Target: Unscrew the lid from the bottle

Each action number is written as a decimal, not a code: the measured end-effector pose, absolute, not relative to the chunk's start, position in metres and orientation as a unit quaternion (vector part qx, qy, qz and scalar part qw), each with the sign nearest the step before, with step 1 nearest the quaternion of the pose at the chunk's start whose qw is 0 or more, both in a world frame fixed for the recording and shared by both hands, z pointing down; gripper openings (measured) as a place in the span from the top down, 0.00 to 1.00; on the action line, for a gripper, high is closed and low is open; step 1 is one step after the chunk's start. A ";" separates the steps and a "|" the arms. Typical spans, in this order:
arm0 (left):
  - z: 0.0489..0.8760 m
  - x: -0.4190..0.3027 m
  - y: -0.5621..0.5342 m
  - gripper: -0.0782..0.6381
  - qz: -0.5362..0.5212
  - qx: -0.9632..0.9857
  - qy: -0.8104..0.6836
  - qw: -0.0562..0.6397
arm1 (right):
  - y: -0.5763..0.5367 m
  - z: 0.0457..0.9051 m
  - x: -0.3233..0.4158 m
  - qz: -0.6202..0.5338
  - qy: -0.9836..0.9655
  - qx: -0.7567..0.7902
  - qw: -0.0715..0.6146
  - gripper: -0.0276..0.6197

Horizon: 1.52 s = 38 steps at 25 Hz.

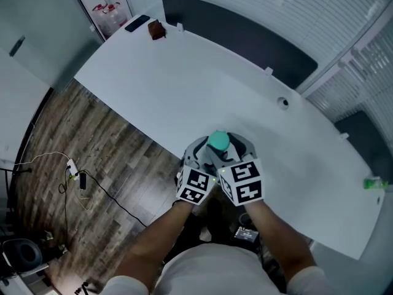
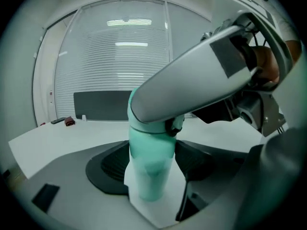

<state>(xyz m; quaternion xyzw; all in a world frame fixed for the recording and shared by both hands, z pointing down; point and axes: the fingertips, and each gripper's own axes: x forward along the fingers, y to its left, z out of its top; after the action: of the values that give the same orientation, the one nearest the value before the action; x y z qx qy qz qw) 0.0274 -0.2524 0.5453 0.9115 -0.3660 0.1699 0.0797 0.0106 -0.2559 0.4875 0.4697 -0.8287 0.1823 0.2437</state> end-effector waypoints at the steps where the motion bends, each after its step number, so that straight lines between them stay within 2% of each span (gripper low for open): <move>1: 0.545 0.027 -0.252 0.48 0.169 0.911 -0.366 0.083 | -0.255 0.488 0.011 0.183 -0.829 0.470 0.243 0.51; 12: 0.546 0.024 -0.244 0.50 0.187 0.945 -0.257 0.074 | -0.253 0.488 0.012 0.169 -0.861 0.400 0.265 0.51; 23: 0.556 0.030 -0.247 0.48 0.191 0.911 -0.358 0.071 | -0.253 0.488 0.014 0.189 -0.823 0.474 0.249 0.51; 38: 0.550 0.028 -0.242 0.50 0.182 0.945 -0.263 0.070 | -0.249 0.487 0.014 0.161 -0.863 0.411 0.246 0.51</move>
<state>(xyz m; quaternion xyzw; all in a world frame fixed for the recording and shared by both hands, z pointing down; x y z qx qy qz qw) 0.0276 -0.2418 0.5500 0.9448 -0.2631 0.1823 0.0696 0.0137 -0.2490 0.4871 0.4105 -0.8632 0.1606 0.2461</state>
